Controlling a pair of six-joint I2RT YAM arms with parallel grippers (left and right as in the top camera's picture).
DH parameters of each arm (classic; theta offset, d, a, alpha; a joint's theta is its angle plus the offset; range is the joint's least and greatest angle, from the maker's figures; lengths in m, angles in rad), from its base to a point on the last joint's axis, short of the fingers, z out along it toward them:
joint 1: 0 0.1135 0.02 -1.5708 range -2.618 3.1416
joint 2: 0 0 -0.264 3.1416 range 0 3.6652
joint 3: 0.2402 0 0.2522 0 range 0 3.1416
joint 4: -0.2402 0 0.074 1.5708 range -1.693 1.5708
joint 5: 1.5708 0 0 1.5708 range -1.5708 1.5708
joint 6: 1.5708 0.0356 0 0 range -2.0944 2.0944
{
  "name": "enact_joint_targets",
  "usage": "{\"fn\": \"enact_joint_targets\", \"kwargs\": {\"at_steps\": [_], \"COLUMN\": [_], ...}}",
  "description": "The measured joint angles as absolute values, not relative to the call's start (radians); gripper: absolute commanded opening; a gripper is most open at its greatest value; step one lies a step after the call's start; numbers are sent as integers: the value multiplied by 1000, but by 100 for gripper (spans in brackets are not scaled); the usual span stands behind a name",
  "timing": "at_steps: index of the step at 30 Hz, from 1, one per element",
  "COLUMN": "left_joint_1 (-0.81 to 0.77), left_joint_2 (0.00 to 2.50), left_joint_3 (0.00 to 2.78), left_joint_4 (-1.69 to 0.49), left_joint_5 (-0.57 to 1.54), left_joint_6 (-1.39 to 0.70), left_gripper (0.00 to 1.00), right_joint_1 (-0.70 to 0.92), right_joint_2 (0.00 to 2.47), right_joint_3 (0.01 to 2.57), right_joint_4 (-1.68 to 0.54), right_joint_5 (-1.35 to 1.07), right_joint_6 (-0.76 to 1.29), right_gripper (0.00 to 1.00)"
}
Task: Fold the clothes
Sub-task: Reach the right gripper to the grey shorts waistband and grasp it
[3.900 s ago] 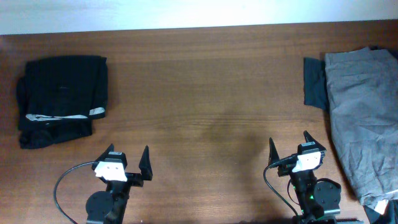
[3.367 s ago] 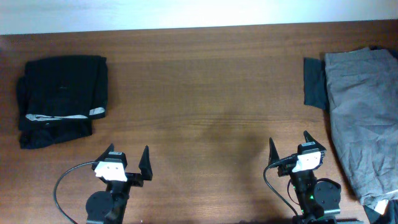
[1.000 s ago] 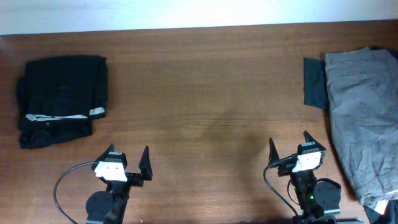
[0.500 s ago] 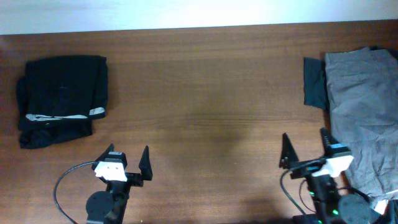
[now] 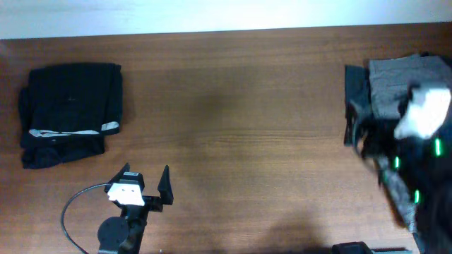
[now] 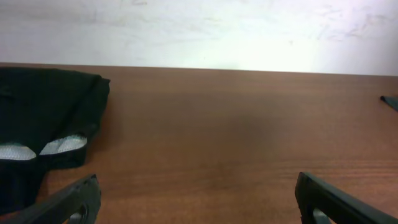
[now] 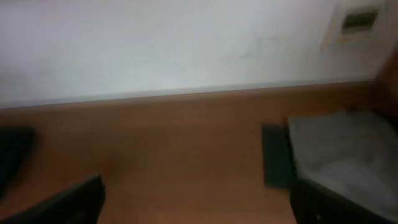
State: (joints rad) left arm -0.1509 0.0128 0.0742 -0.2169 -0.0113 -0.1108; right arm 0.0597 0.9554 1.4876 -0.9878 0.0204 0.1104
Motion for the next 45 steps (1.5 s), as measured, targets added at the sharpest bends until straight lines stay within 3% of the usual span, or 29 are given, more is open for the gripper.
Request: {"fn": "enact_joint_targets", "kwargs": {"at_steps": [5, 11, 20, 26, 28, 45], "left_joint_1": [-151, -151, -151, -151, -151, -151], "left_joint_2": [13, 13, 13, 13, 13, 13], "left_joint_3": [75, 75, 75, 75, 75, 75], "left_joint_4": [-217, -217, -216, -216, -216, -216], "left_joint_5": [-11, -11, -11, -11, -11, -11], "left_joint_6": [-111, -111, -111, -111, -111, -111], "left_gripper": [99, 100, 99, 99, 99, 99], "right_joint_1": [33, -99, -247, -277, -280, -281], "right_joint_2": [1328, 1692, 2037, 2186, 2233, 2481], "right_joint_3": [1857, 2104, 2127, 2128, 2128, 2128], "right_joint_4": [-1214, -1241, -1095, -950, -897, -634], "right_joint_5": [92, 157, 176, 180, 186, 277], "right_joint_6": [89, 0, -57, -68, -70, -75], "right_gripper": [99, 99, 98, 76, 72, 72]}}
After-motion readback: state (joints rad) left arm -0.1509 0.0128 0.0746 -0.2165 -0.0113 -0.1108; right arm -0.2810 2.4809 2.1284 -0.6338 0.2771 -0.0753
